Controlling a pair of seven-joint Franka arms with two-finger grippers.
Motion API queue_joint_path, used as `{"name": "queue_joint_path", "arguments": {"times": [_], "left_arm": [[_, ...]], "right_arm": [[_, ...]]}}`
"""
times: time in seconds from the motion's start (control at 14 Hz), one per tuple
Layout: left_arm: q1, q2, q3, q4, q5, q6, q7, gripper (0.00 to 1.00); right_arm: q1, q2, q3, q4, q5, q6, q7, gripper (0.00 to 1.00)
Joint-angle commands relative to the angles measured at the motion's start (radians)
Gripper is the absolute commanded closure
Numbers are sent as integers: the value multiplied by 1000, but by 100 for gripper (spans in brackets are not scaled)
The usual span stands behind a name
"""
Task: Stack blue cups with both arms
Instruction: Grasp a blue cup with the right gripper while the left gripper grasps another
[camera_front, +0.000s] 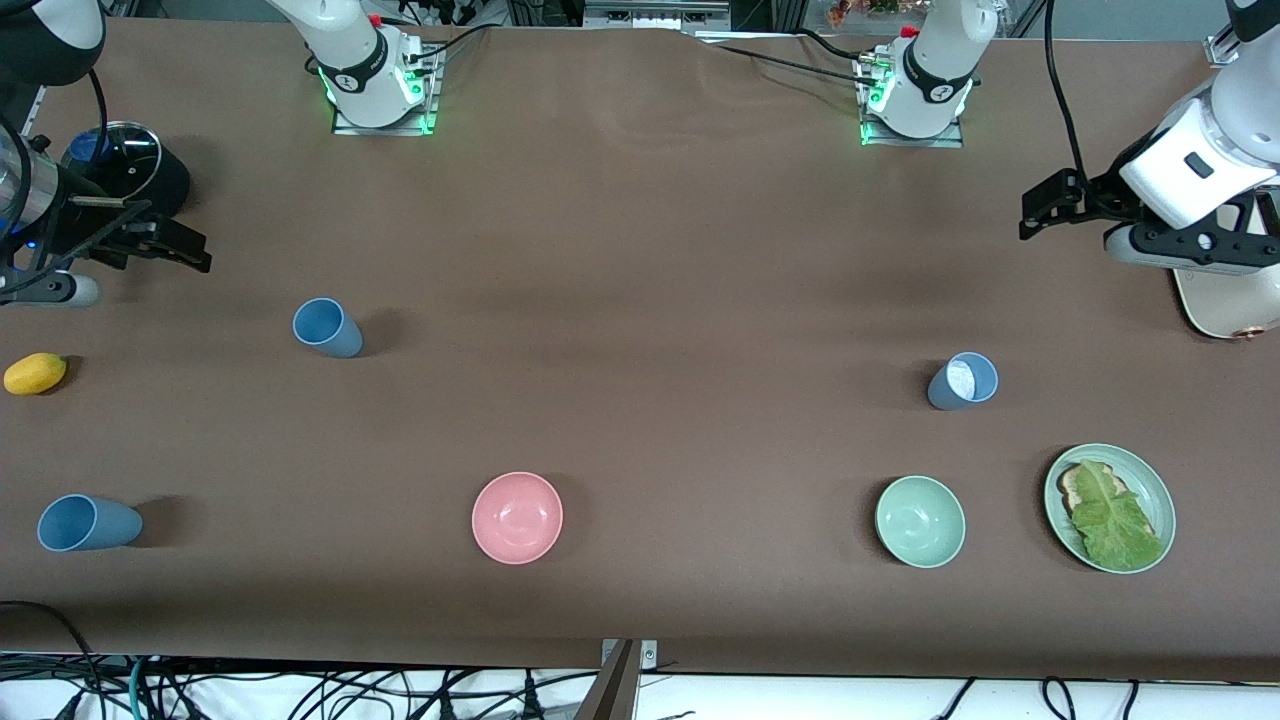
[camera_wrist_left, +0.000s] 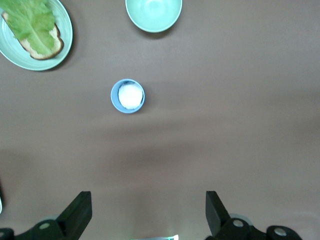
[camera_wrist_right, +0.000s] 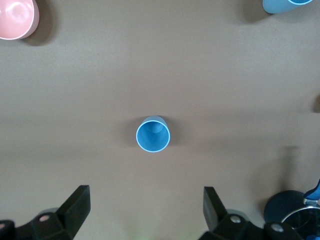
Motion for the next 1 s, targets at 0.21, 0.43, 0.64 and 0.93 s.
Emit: {"name": "queue_joint_path", "arguments": {"times": [0.21, 0.43, 0.64, 0.93], "left_arm": [[-8, 59, -8, 28, 24, -65, -1, 0], [-5, 94, -6, 14, 27, -24, 0, 0], [7, 199, -6, 10, 27, 51, 0, 0], [50, 249, -5, -155, 134, 322, 57, 0]], "right_arm": [[-8, -5, 4, -2, 17, -9, -7, 0], [-8, -5, 4, -2, 17, -9, -7, 0], [-8, 2, 2, -8, 16, -11, -7, 0], [-12, 70, 2, -9, -13, -73, -73, 0]]}}
